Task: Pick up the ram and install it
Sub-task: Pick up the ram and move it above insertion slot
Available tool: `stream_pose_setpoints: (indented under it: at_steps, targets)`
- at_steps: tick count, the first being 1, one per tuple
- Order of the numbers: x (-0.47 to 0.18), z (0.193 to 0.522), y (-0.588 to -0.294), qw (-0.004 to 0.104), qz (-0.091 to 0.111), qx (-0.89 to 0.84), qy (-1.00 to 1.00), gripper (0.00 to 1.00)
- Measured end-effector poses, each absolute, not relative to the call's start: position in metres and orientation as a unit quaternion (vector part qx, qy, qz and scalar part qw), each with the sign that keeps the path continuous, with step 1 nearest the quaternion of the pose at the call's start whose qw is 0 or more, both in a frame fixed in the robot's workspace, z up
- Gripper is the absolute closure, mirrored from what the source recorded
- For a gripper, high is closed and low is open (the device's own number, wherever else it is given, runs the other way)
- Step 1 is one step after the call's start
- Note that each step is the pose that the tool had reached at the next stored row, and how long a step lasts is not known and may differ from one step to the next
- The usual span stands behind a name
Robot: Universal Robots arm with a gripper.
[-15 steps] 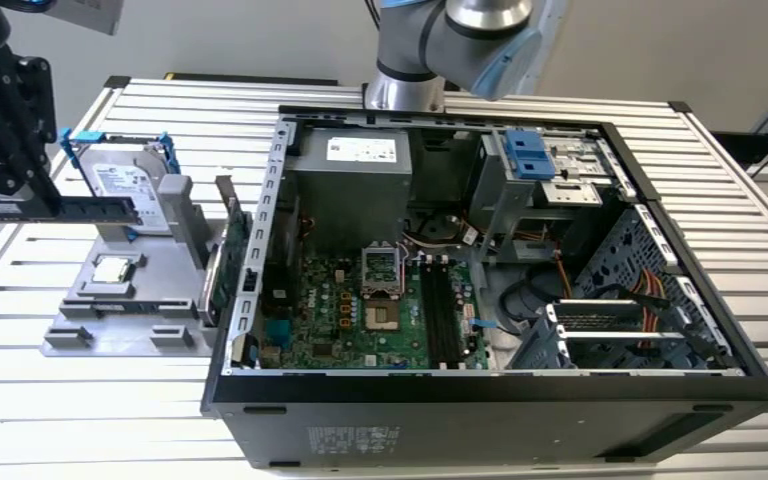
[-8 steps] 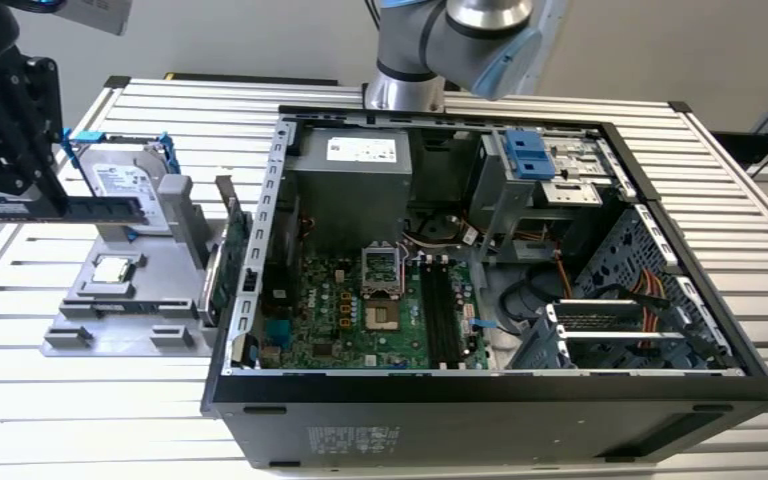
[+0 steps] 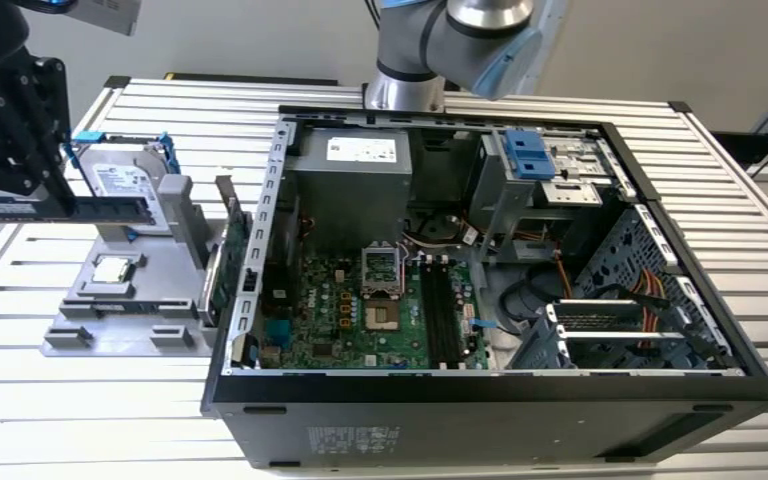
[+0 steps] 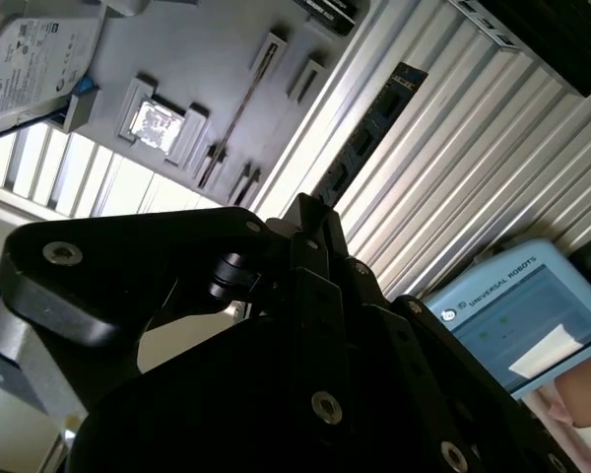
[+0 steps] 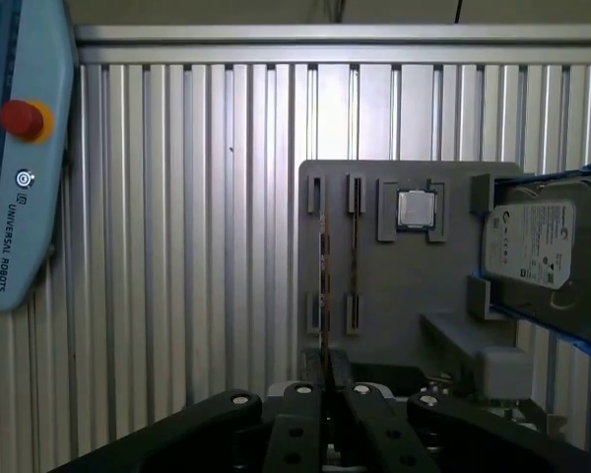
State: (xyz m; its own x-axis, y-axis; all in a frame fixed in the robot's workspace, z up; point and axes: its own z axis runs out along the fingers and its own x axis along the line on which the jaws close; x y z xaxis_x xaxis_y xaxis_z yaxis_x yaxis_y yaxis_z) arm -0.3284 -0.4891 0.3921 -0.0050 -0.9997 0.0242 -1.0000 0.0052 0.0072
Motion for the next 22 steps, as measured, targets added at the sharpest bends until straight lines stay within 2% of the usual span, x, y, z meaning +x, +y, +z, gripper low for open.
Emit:
stream_pose_setpoints:
  at_steps: [22]
  targets:
    - [-0.317, 0.392, -0.489, 0.011, 0.006, 0.705, -0.709, 1.0]
